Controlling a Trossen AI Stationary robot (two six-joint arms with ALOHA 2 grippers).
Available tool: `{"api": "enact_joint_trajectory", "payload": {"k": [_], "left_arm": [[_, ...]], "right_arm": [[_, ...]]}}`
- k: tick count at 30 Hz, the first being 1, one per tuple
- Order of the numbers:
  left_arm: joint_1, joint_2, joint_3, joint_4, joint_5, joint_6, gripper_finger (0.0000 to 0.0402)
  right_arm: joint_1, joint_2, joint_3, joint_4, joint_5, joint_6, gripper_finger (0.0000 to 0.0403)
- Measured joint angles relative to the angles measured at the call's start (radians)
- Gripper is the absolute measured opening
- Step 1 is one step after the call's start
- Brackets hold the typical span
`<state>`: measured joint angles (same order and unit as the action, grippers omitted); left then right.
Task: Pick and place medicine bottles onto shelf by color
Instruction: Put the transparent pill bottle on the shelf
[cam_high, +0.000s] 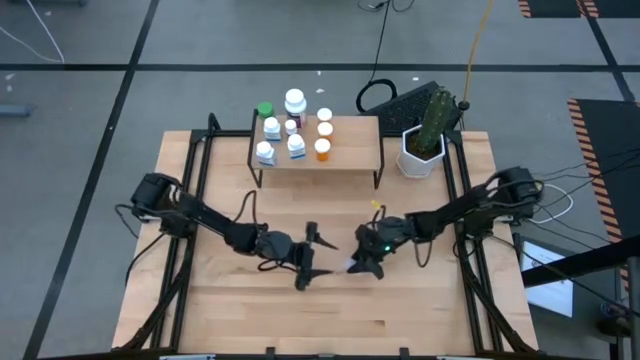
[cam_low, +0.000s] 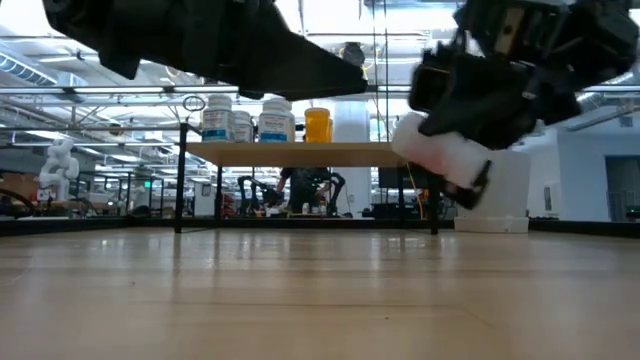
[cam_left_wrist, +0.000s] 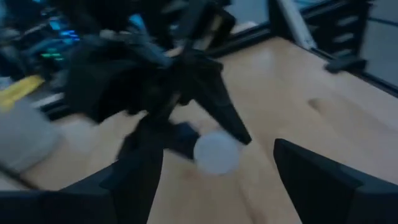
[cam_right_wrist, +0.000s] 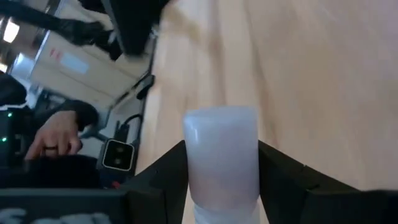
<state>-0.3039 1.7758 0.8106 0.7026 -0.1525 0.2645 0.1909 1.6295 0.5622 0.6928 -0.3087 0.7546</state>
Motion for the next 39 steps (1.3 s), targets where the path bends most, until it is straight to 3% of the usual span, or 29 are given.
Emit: {"api": "enact_joint_trajectory", "payload": {"k": [6,11,25,35,39], "left_arm": [[-0.004,0.096,0.103,-0.105,0.052,0.027,0.032],[-0.003,0.112,0.145,-0.203,0.057,0.031,0.03],[0.035,0.102,0.148,-0.257,0.097,0.005,0.0151],[0.057,0.102,0.146,-0.248,0.124,-0.077,0.0121],[0.06,0.102,0.146,-0.253,0.122,-0.077,0.012]], "right_arm": [[-0.004,0.084,0.109,0.003,-0.039,-0.087,0.015],[-0.008,0.103,0.125,-0.007,-0.063,-0.109,0.0151],[-0.021,0.093,0.12,-0.007,-0.088,-0.161,0.0155],[-0.03,0.093,0.118,-0.004,-0.063,-0.275,0.0231],[-0.042,0.092,0.121,-0.031,-0.056,-0.273,0.0232]]}}
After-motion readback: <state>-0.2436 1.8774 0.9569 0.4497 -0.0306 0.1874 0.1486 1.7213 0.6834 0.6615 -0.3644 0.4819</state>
